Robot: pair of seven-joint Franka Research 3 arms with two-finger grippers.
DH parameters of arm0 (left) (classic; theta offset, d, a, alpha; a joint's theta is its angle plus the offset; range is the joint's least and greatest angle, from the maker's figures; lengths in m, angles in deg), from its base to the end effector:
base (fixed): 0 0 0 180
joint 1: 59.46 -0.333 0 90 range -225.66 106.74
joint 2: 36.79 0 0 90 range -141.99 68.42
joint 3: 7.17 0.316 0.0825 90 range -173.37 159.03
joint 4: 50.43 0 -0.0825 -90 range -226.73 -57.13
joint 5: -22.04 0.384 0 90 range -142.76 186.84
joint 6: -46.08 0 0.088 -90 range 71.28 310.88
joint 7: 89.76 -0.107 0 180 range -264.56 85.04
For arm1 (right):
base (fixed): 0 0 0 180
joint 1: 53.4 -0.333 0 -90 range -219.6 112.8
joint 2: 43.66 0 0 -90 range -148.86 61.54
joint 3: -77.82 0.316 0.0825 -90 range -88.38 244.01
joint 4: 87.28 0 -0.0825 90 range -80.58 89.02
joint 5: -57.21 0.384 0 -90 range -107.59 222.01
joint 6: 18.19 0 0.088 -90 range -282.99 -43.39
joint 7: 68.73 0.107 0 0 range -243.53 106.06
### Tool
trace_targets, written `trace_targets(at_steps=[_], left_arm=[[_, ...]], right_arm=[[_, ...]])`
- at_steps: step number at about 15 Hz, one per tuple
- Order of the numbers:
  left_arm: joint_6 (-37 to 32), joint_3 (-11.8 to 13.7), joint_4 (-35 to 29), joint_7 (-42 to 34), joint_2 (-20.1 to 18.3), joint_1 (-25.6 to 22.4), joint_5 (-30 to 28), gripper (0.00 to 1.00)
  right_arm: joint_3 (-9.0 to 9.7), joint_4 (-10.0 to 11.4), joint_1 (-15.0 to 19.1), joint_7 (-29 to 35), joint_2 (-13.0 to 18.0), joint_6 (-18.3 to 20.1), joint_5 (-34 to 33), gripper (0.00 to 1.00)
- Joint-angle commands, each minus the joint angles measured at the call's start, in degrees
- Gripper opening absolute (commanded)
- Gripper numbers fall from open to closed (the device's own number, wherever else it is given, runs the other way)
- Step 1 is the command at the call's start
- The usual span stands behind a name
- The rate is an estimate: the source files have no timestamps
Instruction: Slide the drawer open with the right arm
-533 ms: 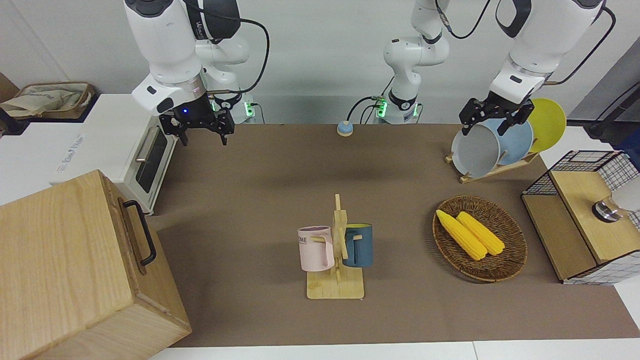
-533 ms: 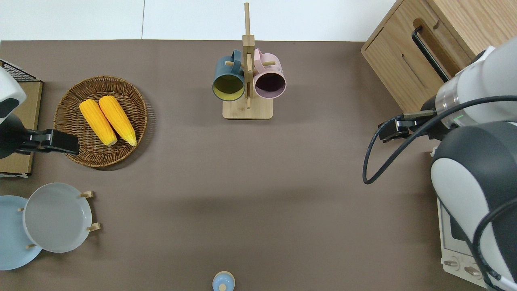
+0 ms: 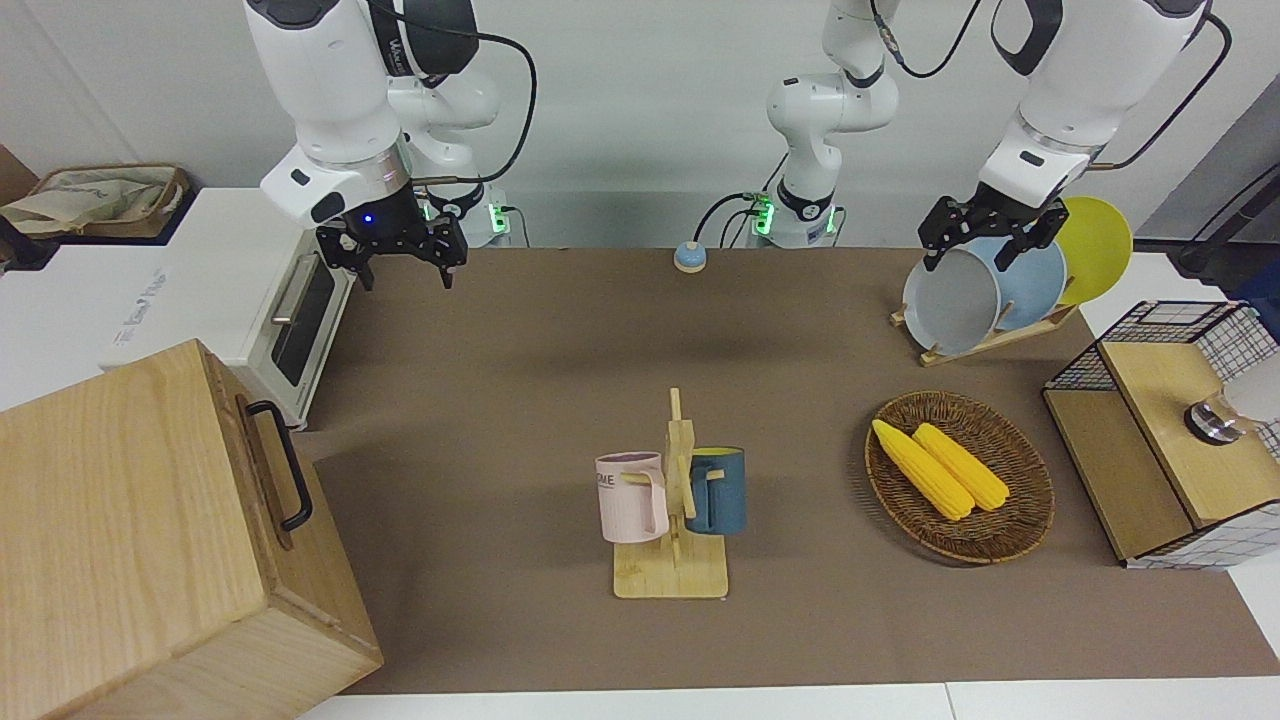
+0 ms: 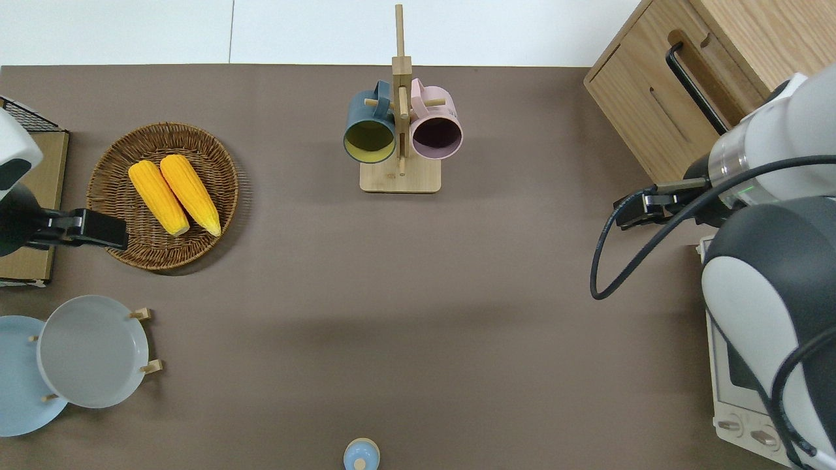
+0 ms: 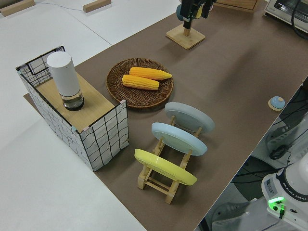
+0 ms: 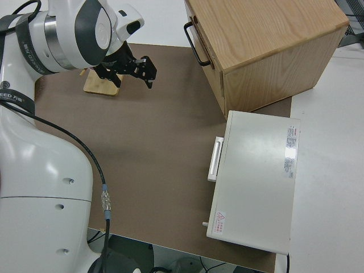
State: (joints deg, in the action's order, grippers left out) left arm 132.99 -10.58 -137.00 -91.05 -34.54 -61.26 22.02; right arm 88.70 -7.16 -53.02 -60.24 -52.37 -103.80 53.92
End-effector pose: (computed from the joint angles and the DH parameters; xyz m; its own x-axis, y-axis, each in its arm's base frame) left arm 0.5612 -0.0151 0.6261 0.9982 -0.0506 -0.0332 -0.0505 -0.9987 0.0034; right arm 0.5857 0.0925 0.6129 0.9984 0.0299 -0.0486 0.0317 -0.9988 0.0364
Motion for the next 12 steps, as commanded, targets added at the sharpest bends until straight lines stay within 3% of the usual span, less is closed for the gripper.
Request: trace_targets(at_steps=[1, 7, 12], left_arm=[[-1.13, -0.37, 1.40, -0.55, 0.65, -0.22, 0.98, 0.99], [-1.13, -0.37, 1.40, -0.55, 0.65, -0.22, 0.98, 0.99], [-1.13, -0.37, 1.49, -0.55, 0.65, -0.22, 0.98, 0.99]], right_arm=[[-0.07, 0.03, 1.38, -0.84, 0.37, 0.18, 3.28, 0.985], [-0.16, -0.49, 3.04, -3.56, 0.10, -0.34, 0.66, 0.985], [0.63, -0.41, 1.21, -4.18, -0.60, -2.45, -11.28, 0.985]])
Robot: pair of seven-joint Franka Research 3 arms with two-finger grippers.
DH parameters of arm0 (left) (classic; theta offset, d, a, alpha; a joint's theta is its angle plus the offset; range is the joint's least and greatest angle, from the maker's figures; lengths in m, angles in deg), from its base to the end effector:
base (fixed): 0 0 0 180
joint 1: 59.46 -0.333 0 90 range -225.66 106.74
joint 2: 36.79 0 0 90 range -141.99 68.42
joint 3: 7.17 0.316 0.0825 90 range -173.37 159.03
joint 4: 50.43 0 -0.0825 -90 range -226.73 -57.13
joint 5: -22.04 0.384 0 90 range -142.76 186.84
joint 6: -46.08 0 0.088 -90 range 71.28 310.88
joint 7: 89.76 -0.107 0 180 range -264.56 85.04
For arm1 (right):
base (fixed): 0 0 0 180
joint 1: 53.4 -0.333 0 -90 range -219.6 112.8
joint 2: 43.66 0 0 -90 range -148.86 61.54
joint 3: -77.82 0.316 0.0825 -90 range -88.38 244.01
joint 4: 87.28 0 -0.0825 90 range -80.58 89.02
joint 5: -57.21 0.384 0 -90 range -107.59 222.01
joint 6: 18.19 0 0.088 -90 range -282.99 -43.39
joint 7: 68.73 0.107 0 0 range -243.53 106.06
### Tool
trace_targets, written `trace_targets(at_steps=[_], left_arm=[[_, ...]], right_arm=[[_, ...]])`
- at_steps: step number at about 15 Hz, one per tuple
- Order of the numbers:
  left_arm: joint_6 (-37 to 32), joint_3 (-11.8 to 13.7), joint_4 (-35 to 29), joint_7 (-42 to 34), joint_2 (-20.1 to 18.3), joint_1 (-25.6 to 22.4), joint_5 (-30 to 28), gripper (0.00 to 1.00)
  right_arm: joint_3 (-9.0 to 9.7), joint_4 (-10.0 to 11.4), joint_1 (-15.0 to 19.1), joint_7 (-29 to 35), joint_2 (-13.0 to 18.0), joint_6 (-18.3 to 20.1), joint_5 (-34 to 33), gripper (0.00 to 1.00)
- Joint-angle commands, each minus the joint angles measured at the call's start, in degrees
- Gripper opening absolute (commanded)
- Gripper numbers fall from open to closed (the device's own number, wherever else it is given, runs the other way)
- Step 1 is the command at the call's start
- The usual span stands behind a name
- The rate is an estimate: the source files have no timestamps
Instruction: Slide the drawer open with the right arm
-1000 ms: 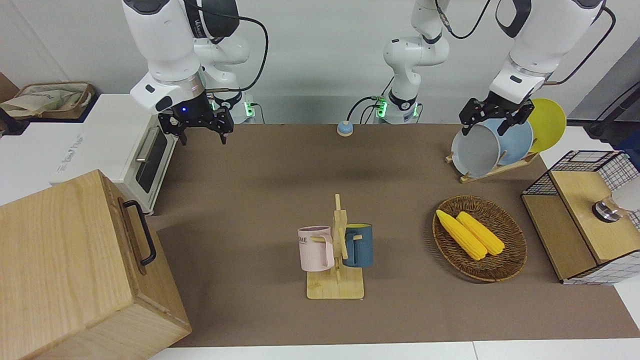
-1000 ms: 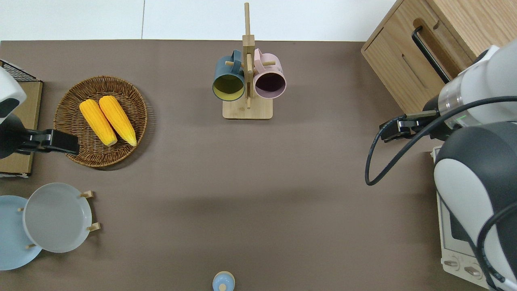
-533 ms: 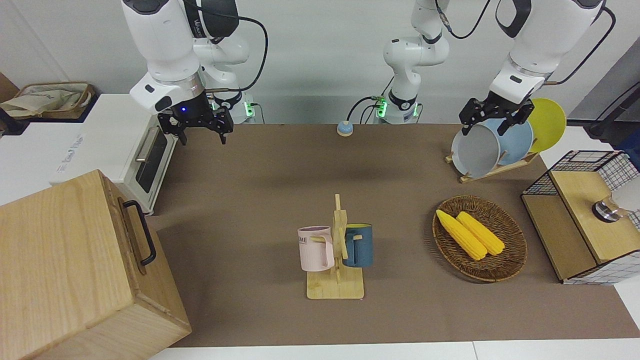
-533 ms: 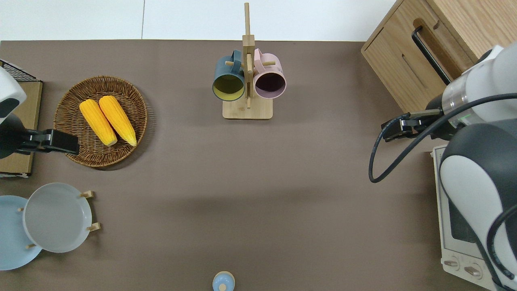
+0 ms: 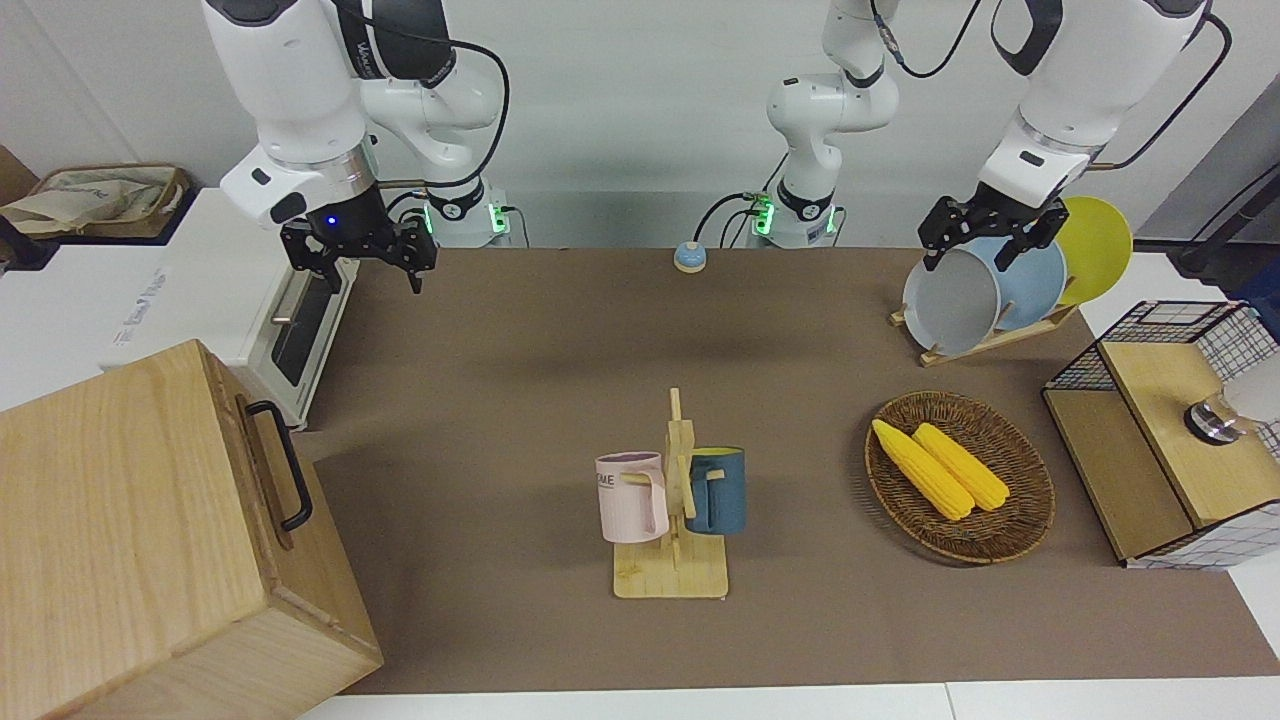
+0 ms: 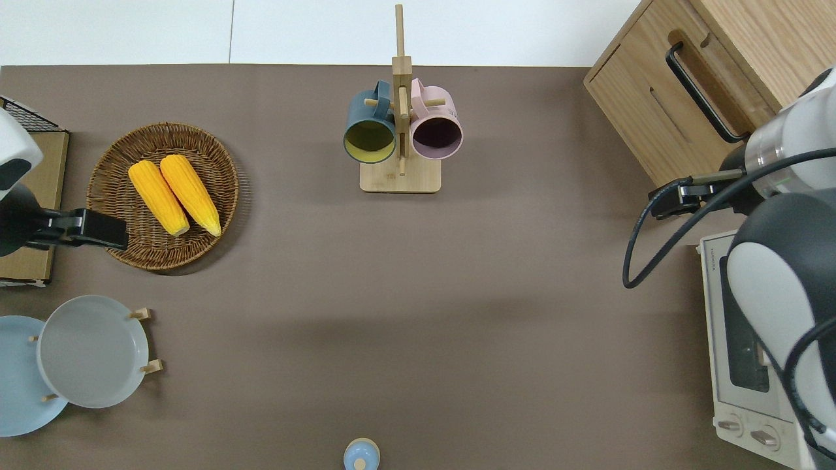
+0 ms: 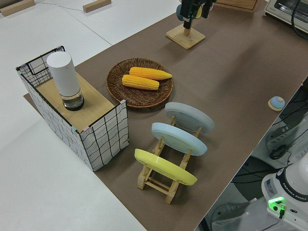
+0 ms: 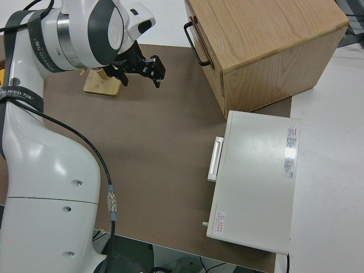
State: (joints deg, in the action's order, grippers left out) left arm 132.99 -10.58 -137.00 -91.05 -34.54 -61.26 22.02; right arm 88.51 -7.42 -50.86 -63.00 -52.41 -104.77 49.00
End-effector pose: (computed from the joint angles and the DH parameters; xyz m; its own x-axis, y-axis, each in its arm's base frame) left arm 0.5612 -0.0151 0.6261 0.9982 -0.0506 -0.0332 -0.0505 -0.9987 0.0034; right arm 0.5924 0.0593 0.6166 0.9992 0.0331 -0.0208 0.0354 -0.9925 0.1174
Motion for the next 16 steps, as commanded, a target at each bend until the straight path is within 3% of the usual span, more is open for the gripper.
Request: trace_targets(at_steps=[1, 3, 7, 14, 16], left_arm=[[-1.13, -0.37, 1.49, -0.55, 0.65, -0.22, 0.98, 0.99], [-1.13, -0.37, 1.40, -0.55, 0.65, -0.22, 0.98, 0.99], [-1.13, -0.37, 1.49, -0.55, 0.65, -0.22, 0.98, 0.99], [-1.13, -0.37, 1.49, -0.55, 0.65, -0.22, 0.98, 0.99], [-1.13, -0.37, 1.49, -0.55, 0.65, -0.22, 0.98, 0.99]], right_arm=[[0.81, -0.14, -2.09, -1.43, -0.82, -1.92, -9.25, 0.985], [0.90, -0.14, -4.55, -1.78, -1.70, -2.71, -16.36, 0.985], [0.90, 0.82, -10.26, -2.31, -5.47, -6.57, -37.27, 0.983], [0.99, 5.92, -12.21, 0.24, -9.08, -13.95, -58.38, 0.983], [0.99, 6.97, -12.38, 2.08, -10.57, -14.40, -64.09, 0.979]])
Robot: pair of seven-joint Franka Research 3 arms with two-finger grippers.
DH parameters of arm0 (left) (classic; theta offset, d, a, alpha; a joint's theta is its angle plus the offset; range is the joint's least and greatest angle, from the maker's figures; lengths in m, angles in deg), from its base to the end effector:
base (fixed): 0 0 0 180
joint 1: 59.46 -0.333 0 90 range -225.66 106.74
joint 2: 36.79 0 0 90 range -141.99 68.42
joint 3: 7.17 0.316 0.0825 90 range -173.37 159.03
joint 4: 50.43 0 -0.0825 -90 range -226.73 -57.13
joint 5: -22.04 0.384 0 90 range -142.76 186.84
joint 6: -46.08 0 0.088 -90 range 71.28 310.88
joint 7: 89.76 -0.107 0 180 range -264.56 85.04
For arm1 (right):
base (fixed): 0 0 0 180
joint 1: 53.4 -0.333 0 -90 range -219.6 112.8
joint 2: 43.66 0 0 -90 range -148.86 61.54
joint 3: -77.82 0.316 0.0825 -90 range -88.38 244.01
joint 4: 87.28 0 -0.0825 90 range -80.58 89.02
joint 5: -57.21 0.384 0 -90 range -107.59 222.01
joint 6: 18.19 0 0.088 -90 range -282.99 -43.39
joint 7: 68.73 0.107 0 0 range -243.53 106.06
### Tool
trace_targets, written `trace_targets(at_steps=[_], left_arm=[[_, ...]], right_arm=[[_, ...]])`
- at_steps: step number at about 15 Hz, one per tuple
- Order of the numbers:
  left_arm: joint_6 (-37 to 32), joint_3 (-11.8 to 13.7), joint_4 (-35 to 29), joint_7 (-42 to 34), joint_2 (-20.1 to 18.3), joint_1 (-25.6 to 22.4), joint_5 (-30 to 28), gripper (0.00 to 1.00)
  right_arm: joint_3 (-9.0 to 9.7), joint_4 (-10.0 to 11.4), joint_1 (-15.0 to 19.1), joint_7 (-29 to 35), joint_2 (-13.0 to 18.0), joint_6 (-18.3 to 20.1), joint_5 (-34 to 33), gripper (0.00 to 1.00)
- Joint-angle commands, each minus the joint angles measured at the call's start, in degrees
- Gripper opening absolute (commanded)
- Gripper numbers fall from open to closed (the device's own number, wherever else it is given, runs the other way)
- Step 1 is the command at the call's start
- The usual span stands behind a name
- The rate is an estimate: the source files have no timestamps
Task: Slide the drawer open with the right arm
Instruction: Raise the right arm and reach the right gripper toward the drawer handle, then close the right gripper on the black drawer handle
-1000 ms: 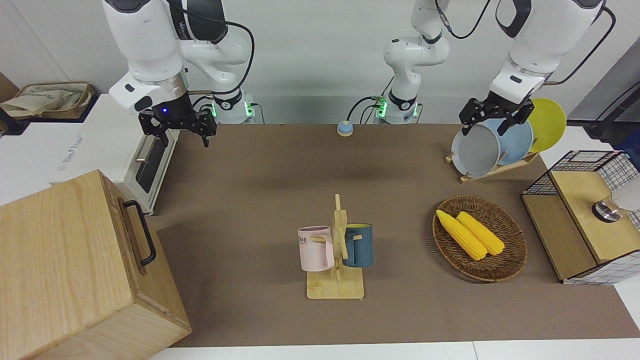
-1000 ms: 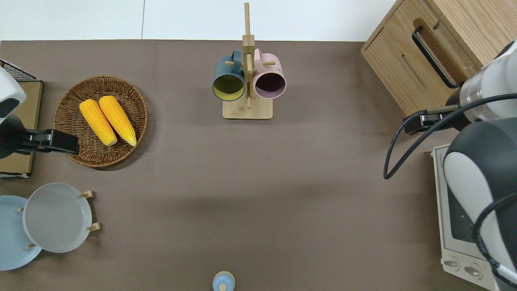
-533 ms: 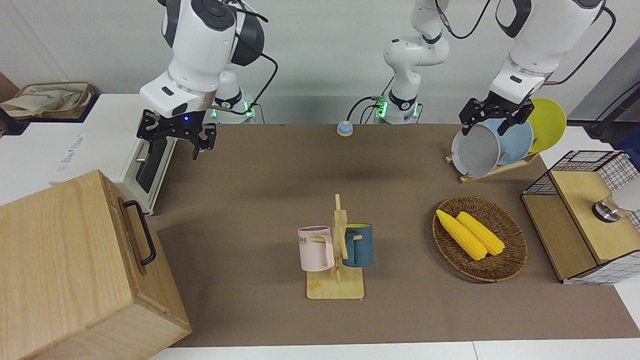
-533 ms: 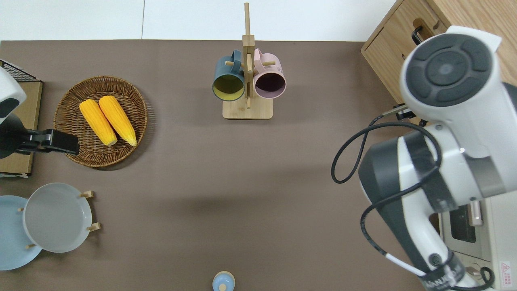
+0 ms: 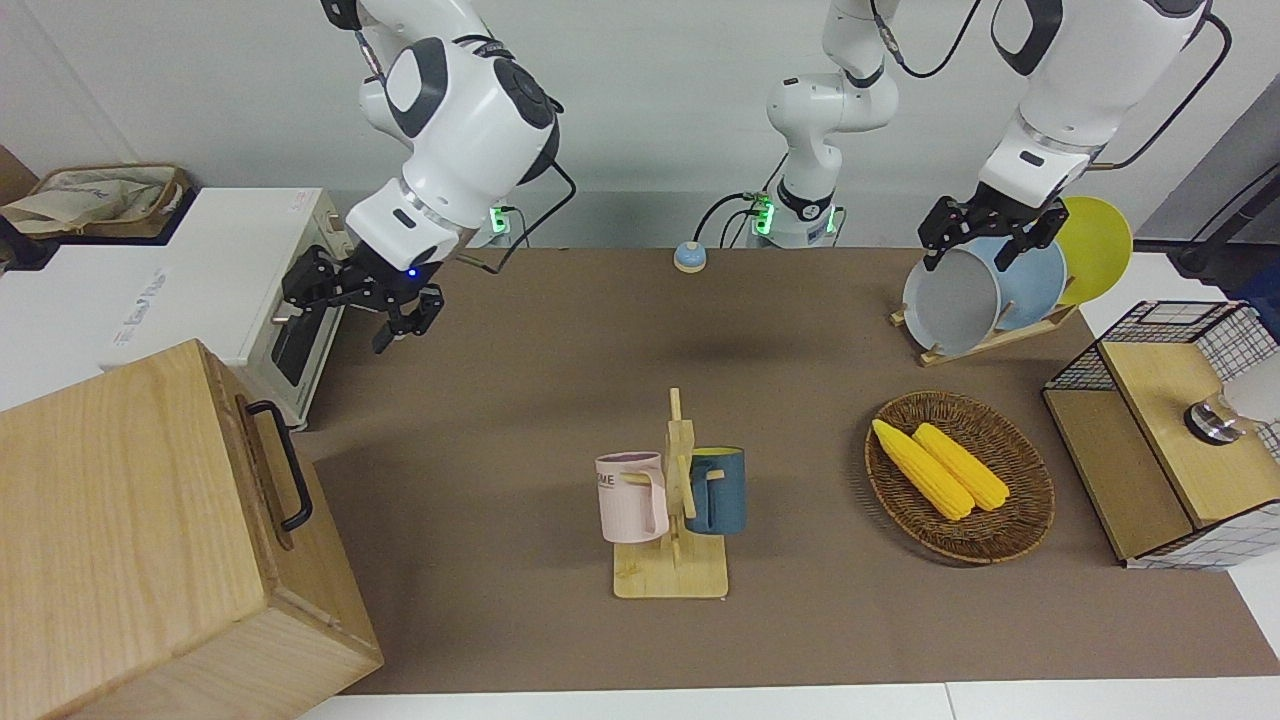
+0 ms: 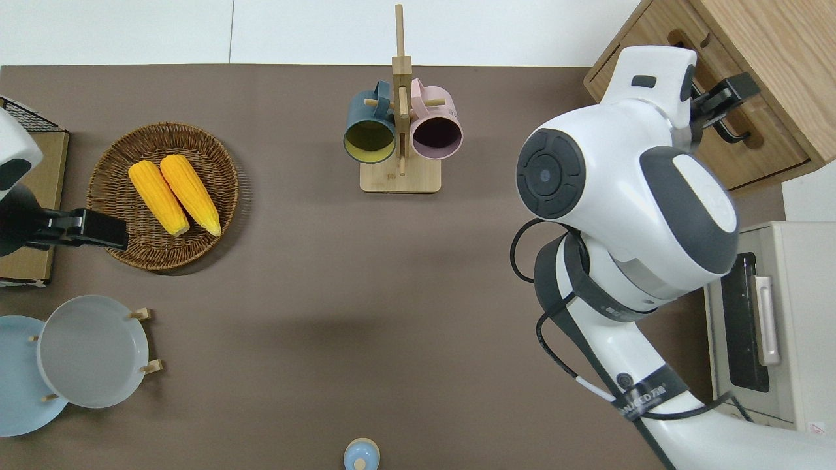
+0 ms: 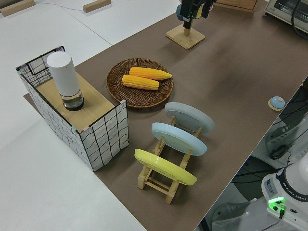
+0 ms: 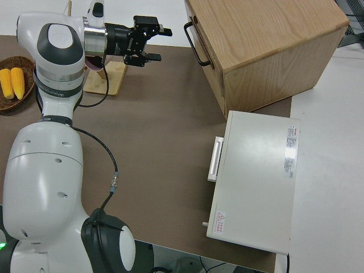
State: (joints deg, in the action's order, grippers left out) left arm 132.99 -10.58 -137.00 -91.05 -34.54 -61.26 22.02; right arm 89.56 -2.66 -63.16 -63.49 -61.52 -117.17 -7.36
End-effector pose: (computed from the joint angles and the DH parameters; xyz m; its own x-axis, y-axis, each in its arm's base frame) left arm 0.5612 -0.0151 0.6261 0.9982 -0.0506 -0.0332 -0.0505 -0.9987 0.0034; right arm 0.6504 0.1458 0.5435 0.8899 0.4529 -0.0544 0.2700 -0.4270 0.8630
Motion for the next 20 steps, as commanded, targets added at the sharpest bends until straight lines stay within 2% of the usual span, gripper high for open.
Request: trace_targets(at_steps=[1, 5, 7, 11, 18, 19, 20], left_arm=[[-1.13, -0.37, 1.49, -0.55, 0.65, -0.22, 0.98, 0.99], [-1.13, -0.37, 1.49, -0.55, 0.65, -0.22, 0.98, 0.99], [-1.13, -0.37, 1.40, -0.55, 0.65, -0.22, 0.98, 0.99], [-1.13, -0.37, 1.40, -0.55, 0.65, -0.22, 0.98, 0.99], [-1.13, -0.37, 1.40, -0.55, 0.65, -0.22, 0.98, 0.99], [-1.13, -0.37, 1.49, -0.55, 0.65, -0.22, 0.98, 0.99], [-1.13, -0.37, 1.40, -0.55, 0.65, -0.22, 0.98, 0.99]], right_arm=[[-0.06, 2.65, -0.43, 3.80, -2.25, -2.26, -10.72, 0.979], [-0.06, 5.38, -0.26, 11.88, -5.06, -2.27, -21.10, 0.979], [-0.14, 5.82, -0.09, 16.10, -6.91, -1.74, -24.27, 0.979], [-0.58, 8.37, 0.97, 22.08, -8.85, -1.74, -33.49, 0.977], [-0.94, 8.28, 3.78, 26.48, -10.25, -3.85, -39.49, 0.977], [-0.94, 8.28, 3.61, 26.58, -10.34, -3.85, -39.49, 0.967], [-0.94, 8.28, 3.52, 26.58, -10.43, -3.85, -39.49, 0.886]])
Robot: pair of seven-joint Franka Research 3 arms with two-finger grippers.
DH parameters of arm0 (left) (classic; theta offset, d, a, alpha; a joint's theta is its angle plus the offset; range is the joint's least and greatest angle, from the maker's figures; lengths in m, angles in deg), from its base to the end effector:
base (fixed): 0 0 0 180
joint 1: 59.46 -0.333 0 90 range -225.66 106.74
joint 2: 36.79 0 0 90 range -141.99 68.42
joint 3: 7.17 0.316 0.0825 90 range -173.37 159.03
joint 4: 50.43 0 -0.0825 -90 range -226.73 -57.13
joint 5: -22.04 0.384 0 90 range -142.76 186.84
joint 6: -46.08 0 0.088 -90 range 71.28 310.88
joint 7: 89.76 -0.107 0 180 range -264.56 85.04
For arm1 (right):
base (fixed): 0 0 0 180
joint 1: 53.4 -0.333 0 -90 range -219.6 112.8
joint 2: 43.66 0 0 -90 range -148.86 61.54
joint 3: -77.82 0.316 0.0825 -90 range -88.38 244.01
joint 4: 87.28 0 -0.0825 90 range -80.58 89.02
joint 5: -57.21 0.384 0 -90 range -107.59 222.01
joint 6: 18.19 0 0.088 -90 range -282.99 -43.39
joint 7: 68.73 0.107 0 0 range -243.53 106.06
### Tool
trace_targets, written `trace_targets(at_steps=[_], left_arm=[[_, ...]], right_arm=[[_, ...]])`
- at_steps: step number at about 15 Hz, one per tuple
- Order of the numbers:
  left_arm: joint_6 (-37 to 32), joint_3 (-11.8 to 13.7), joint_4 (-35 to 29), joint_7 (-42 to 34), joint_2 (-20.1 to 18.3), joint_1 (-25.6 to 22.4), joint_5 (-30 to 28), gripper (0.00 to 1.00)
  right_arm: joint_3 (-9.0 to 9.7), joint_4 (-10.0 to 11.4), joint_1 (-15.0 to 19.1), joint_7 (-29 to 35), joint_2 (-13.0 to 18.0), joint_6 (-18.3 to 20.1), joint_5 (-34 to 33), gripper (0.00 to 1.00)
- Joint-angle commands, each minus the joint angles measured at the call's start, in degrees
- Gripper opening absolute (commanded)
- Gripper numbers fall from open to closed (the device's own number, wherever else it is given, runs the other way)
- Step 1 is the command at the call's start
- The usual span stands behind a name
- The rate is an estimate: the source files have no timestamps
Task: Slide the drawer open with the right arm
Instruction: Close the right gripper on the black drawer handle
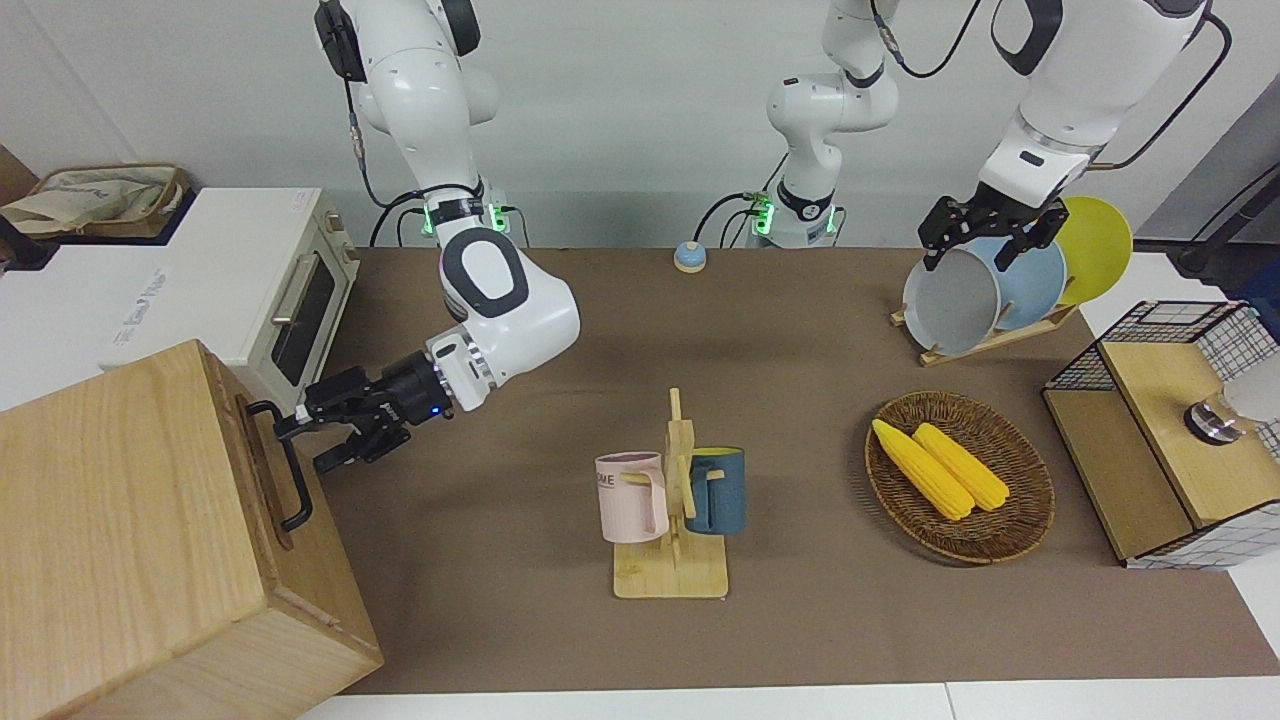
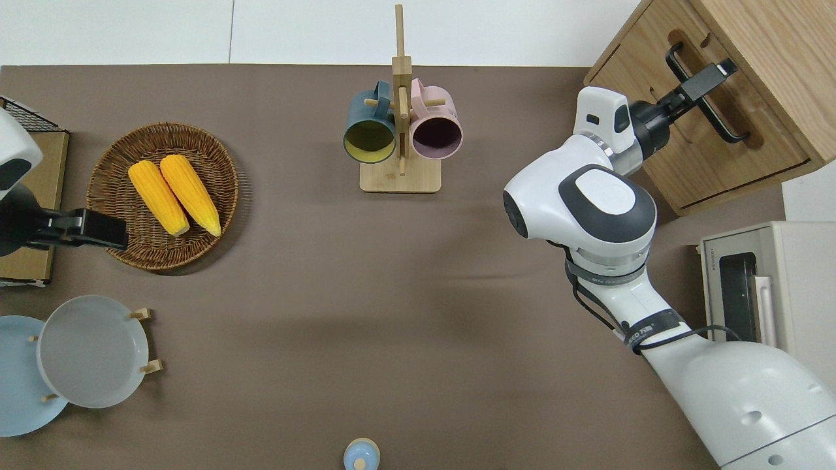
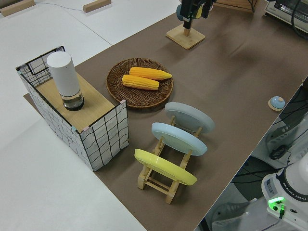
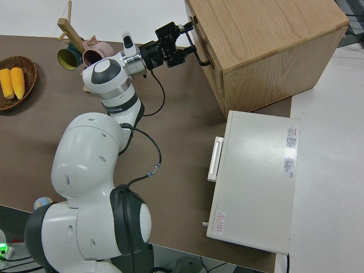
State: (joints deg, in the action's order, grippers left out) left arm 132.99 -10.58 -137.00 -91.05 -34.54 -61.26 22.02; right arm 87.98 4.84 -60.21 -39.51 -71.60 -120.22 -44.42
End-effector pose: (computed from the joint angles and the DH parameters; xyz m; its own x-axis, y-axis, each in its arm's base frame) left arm 0.5612 -0.0151 0.6261 0.9982 -0.0506 -0.0332 -0.0505 -0.9987 0.0034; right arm 0.6951 0.1019 0.4106 0.8479 0.5299 -0.0162 0.0198 -0.0010 0.9998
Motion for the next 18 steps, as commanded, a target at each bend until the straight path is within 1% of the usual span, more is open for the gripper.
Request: trace_targets(at_steps=[1, 2, 3, 4, 7, 8, 9, 10, 14, 15, 16, 18], left_arm=[[-1.13, -0.37, 1.49, -0.55, 0.65, -0.22, 0.98, 0.99], [-1.13, -0.37, 1.40, -0.55, 0.65, -0.22, 0.98, 0.99], [-1.13, -0.37, 1.40, -0.55, 0.65, -0.22, 0.98, 0.99], [-1.13, -0.37, 1.40, -0.55, 0.65, -0.22, 0.98, 0.99], [-1.13, -0.37, 1.49, -0.55, 0.65, -0.22, 0.98, 0.99], [-1.13, -0.37, 1.40, -0.55, 0.65, -0.22, 0.98, 0.99], [-1.13, -0.37, 1.49, -0.55, 0.65, -0.22, 0.98, 0.99], [-1.13, -0.37, 1.49, -0.55, 0.65, -0.22, 0.98, 0.99], [-1.13, -0.37, 1.49, -0.55, 0.65, -0.22, 0.98, 0.99], [-1.13, -0.37, 1.49, -0.55, 0.65, -0.22, 0.98, 0.99], [-1.13, -0.37, 1.49, -0.55, 0.65, -0.22, 0.98, 0.99], [-1.13, -0.37, 1.49, -0.55, 0.65, -0.22, 0.98, 0.99]], right_arm=[[0.64, 0.78, 0.31, 2.50, -0.36, -0.54, -2.34, 0.814], [0.64, 0.78, 0.14, 2.50, -0.53, -0.19, -2.43, 0.754], [0.64, 0.78, -0.04, 2.16, -0.62, -0.10, -2.34, 0.662], [0.64, 0.78, -0.22, 2.24, -0.71, -0.01, -2.34, 0.514], [0.64, 0.86, -0.22, 1.80, -0.80, 0.17, -2.34, 0.185], [0.64, 0.86, -0.22, 1.63, -0.80, 0.17, -2.25, 0.095], [0.64, 0.86, -0.13, 1.54, -0.80, 0.17, -2.25, 0.038], [0.64, 0.86, -0.04, 1.45, -0.80, 0.08, -2.34, 0.004], [0.64, 0.95, -0.31, 1.45, -1.15, 0.17, -2.34, 0.000], [0.73, 0.95, -0.83, 1.45, -1.15, 0.34, -1.91, 0.000], [0.73, 0.95, -1.79, 1.36, -1.15, 1.12, -1.47, 0.000], [0.91, 0.95, -3.98, 0.92, -1.24, 5.15, -0.33, 0.000]])
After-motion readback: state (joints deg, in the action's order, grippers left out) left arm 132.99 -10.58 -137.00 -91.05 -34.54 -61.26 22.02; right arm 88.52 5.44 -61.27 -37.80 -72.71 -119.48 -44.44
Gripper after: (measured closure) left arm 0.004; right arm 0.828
